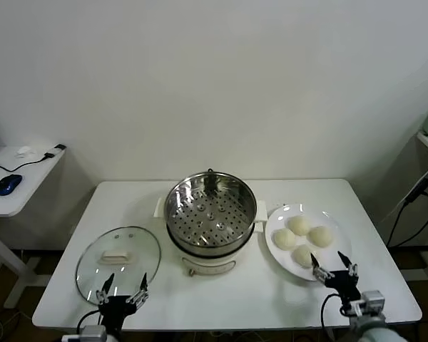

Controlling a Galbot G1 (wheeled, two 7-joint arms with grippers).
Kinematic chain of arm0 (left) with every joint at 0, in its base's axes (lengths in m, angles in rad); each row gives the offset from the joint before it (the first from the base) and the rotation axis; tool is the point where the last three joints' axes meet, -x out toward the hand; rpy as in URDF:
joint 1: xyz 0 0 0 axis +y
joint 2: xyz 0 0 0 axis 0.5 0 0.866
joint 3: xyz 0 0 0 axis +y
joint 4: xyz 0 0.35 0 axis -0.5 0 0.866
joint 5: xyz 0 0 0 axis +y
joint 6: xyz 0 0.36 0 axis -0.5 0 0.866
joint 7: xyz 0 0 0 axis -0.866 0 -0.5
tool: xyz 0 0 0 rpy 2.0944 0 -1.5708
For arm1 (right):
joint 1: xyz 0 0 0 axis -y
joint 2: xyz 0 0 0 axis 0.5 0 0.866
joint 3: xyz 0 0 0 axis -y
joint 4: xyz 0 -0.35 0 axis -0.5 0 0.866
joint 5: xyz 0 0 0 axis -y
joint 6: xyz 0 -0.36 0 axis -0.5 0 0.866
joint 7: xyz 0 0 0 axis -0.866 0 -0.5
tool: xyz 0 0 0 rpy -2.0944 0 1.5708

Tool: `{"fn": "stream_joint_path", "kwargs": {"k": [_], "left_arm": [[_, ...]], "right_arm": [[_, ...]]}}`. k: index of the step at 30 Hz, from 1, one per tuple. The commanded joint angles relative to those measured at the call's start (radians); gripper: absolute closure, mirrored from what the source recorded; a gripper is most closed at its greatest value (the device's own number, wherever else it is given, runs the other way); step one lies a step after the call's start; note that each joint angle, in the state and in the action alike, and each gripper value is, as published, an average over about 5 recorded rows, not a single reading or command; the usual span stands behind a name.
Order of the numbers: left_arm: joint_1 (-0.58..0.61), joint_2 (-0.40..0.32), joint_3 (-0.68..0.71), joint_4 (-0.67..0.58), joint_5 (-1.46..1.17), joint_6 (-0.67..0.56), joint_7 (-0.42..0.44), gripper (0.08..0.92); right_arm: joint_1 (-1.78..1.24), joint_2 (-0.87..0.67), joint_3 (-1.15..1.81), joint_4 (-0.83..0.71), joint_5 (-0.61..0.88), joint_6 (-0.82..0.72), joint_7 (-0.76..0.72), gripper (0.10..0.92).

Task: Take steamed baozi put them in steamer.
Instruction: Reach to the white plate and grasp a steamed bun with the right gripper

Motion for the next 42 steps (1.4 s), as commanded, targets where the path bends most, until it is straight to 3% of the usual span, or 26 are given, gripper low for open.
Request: {"fn": "stream_joint_path", "kwargs": {"k": [1,4,8,11,16,20,24,31,42], "left_arm": [[0.000,0.004,0.002,-0.002,-0.003,0.004,0.000,0.177],[-0.002,0.003,0.005,-0.004,-0.002,0.006,0.000,0.177],[-0.001,-0.001,0.005,-0.004,-0.001,0.008,0.000,0.177],[0.002,-0.002,0.000,-0.001,-0.002,0.006,0.000,0.177],[0.004,-0.002,-0.006,0.010,-0.005,-0.001,-0.001,0.177],[0.002,-0.002,-0.005,0.019,-0.005,-0.006,-0.001,0.177],[-0.006,-0.005,-0.004,0.029,-0.006,-0.008,0.000,0.177],[-0.013,-0.004,-0.005,0.045,-0.007,-0.009,0.002,0.177],[-0.021,-0.003,-0.003,0.067,-0.009,-0.011,0.006,0.177]], "right_arm": [[0.268,-0.193,-0.088,-0.094,-0.009,-0.093,-0.005,0.203],[0.450,-0.332,-0.273,-0.198,-0.028,-0.097,-0.129,0.203],[0.810,-0.543,-0.677,-0.360,-0.088,-0.043,-0.462,0.203],[1.166,-0.619,-1.073,-0.479,-0.111,0.074,-0.711,0.203],[1.708,-0.572,-1.695,-0.688,-0.115,0.342,-1.073,0.203],[1.918,-0.450,-1.955,-0.826,-0.126,0.423,-1.242,0.203],[1.951,-0.319,-2.065,-0.893,-0.078,0.410,-1.267,0.203],[1.791,-0.141,-2.028,-1.016,-0.007,0.314,-1.153,0.203],[1.610,-0.020,-1.912,-1.171,-0.049,0.254,-1.059,0.203]]}}
